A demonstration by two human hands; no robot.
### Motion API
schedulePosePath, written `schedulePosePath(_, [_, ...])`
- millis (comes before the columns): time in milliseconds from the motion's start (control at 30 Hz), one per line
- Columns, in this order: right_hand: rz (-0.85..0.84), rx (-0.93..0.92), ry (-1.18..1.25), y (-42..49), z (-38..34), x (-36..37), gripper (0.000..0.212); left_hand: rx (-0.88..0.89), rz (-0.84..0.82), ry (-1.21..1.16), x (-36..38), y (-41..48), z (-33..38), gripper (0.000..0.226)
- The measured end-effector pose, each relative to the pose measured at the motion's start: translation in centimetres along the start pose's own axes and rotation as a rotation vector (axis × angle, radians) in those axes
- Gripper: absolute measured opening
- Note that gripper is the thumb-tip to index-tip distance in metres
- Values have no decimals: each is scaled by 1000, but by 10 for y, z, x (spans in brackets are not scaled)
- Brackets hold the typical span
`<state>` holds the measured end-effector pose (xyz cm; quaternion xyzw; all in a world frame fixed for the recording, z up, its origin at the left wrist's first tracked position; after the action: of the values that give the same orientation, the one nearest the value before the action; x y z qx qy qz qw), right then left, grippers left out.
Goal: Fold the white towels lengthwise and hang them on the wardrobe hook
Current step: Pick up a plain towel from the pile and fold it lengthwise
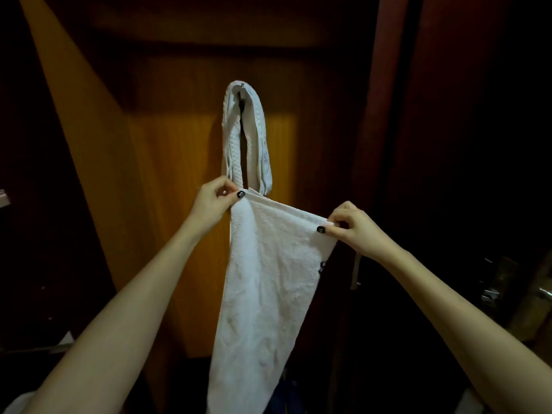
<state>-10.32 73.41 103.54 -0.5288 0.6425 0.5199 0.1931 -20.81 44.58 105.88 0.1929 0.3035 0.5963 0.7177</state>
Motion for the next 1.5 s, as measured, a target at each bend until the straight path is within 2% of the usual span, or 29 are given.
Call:
schedulePosePath(100, [-9, -83, 6, 1, -6, -2, 30, 22, 33, 26, -5, 5, 0, 15])
schedulePosePath(233, [69, -29, 215, 4, -13, -3, 32, 45, 22, 64, -15, 11, 0, 19])
schedulePosePath(300, [162, -24, 202, 7, -16, -5, 31, 45, 15, 74, -20, 12, 2, 23])
schedulePosePath(433, [262, -122, 201, 13, -22, -19, 11, 81, 16, 118, -27, 11, 3, 29])
schedulePosePath(533, [270, -192, 150, 16, -25, -29, 26, 84, 37, 108, -26, 10, 3, 29])
schedulePosePath(667, [381, -195, 80, 19, -20, -40, 22, 73, 58, 25, -16, 11, 10, 25])
schedulePosePath(767, [428, -115, 63, 20, -6, -46, 22, 155, 9, 42, -5, 9, 20, 28])
schedulePosePath(900, [391, -6, 44, 20, 6, -44, 19, 189, -36, 167, 11, 9, 26, 24])
schedulePosePath(1033, [361, 50, 92, 18, 7, -35, 18, 0, 25, 54, 23, 9, 20, 33])
schedulePosePath(1133, [282, 109, 269, 18, -1, -30, 23, -85, 71, -27, 31, 5, 19, 25])
schedulePosePath(1200, [228, 97, 438, 19, -12, -28, 24, -111, 107, -69, 38, 2, 21, 20])
schedulePosePath(1267, [178, 88, 530, 21, -25, -25, 17, -110, 109, -101, 46, 1, 26, 15])
schedulePosePath(1367, [100, 45, 552, 24, -45, -19, 9, -105, 62, -140, 56, -2, 34, 8])
schedulePosePath(1500, [-39, -41, 484, 26, -61, -13, 26, -124, 38, -216, 58, -6, 41, 10])
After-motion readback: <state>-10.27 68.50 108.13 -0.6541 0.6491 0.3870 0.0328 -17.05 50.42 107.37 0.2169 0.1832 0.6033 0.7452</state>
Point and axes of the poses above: each hand's wrist, its own y-axis towards the middle knuckle, its own x-axis out of the palm, z = x × y, the point moved 1 cm from there along y, towards the middle knuckle, and after that the axes turned 9 degrees about -y, right-handed, at the moved point
